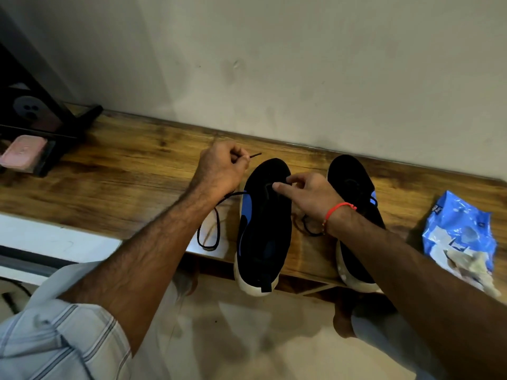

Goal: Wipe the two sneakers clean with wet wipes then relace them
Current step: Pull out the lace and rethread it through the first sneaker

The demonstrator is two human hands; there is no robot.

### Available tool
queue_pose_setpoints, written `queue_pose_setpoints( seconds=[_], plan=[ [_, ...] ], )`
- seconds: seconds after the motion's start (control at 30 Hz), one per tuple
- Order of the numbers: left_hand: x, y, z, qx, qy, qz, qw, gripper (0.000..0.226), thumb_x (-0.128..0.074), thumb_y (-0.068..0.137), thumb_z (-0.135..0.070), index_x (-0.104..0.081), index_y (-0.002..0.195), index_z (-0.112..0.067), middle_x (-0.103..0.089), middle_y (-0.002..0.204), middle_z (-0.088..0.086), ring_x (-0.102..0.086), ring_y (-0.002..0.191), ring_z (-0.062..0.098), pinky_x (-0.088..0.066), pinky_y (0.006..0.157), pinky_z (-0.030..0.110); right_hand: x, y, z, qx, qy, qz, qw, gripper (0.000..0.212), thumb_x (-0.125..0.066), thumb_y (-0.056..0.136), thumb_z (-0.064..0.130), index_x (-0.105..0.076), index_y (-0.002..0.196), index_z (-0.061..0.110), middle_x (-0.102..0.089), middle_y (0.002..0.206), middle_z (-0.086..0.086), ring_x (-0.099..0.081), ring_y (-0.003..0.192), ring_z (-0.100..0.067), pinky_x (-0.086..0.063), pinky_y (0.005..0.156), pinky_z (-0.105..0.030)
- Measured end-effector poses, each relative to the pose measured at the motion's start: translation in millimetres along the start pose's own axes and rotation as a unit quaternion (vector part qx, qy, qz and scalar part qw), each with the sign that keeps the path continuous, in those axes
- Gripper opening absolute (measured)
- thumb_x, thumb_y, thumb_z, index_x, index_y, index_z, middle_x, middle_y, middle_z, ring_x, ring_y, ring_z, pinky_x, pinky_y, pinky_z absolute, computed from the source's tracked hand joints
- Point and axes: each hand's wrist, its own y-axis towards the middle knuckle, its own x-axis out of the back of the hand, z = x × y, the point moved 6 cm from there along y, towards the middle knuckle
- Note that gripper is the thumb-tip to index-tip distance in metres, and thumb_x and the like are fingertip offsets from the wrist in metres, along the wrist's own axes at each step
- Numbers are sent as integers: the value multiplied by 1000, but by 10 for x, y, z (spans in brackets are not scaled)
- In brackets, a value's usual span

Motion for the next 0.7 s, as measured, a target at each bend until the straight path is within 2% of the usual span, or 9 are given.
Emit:
queue_pose_setpoints(
  seconds=[0.07, 0.1, 0.17, 0.27, 0.4, 0.47, 0.53, 0.6, 0.7],
  plan=[
    [-51, -23, 56, 13, -14, 16, 1000, 4, -71, 95, -20, -73, 95, -23, -69, 83, -15, -62, 75, -8, -41, 54, 0, -80, -48, -45, -10, -47, 34, 998, 67, -70, 86, 52, -54, 139, 13, -61, 127, -3, -60, 113, -16, -49, 83, -23],
    [-101, -47, 69, 11, -8, 30, 999, 6, -72, 94, -20, -75, 98, -23, -69, 83, -16, -61, 75, -11, -44, 57, 1, -102, -76, -54, -8, -57, 40, 998, 66, -69, 87, 49, -53, 139, 12, -62, 122, -2, -61, 108, -14, -47, 78, -19],
    [-227, -102, 73, -1, 12, 61, 998, 7, -73, 93, -23, -77, 97, -26, -69, 84, -18, -60, 76, -13, -50, 67, 7, -103, -119, -34, 11, -67, 28, 997, 49, -67, 91, 41, -60, 129, 11, -66, 98, 3, -63, 86, -7, -45, 61, -11],
    [-407, -184, 7, -3, 21, 95, 995, 3, -74, 92, -28, -76, 92, -30, -69, 85, -18, -62, 79, -8, -46, 62, 8, -51, -119, -4, 44, -87, -18, 995, 27, -63, 92, 32, -73, 106, 11, -73, 93, -3, -65, 82, -9, -50, 63, -15],
    [-590, -272, -52, -6, 21, 138, 990, 13, -76, 89, -28, -72, 79, -35, -67, 80, -20, -61, 79, -8, -42, 58, 3, -35, -93, -65, 37, -62, -23, 997, 23, -61, 93, 32, -77, 98, 17, -70, 78, 6, -59, 68, 0, -41, 50, -12],
    [-616, -304, -48, -9, 26, 144, 989, 15, -78, 88, -30, -69, 78, -37, -67, 82, -19, -62, 81, -5, -50, 65, 13, -34, -87, -102, 28, -44, -23, 998, 22, -61, 94, 32, -78, 93, 17, -66, 69, 6, -60, 64, -4, -41, 47, -14],
    [-634, -328, -34, -16, 40, 147, 988, 15, -77, 89, -33, -67, 78, -38, -66, 81, -17, -62, 79, -1, -55, 68, 24, -51, -82, -144, 21, -12, -17, 1000, 22, -61, 94, 28, -78, 90, 14, -71, 75, -6, -67, 73, -18, -55, 59, -31],
    [-647, -346, -24, -19, 66, 145, 987, 14, -75, 90, -36, -67, 79, -39, -65, 81, -16, -62, 80, 1, -57, 69, 29, -72, -94, -174, 11, 24, -9, 1000, 22, -60, 94, 24, -78, 89, 13, -74, 87, -15, -69, 85, -28, -56, 74, -44],
    [-662, -354, -9, -21, 80, 142, 986, 8, -74, 90, -38, -72, 83, -39, -67, 86, -15, -63, 86, 3, -58, 73, 31, -92, -89, -217, -7, 77, -6, 997, 20, -60, 95, 22, -78, 87, 16, -74, 92, -16, -69, 83, -30, -55, 72, -42]
  ],
)
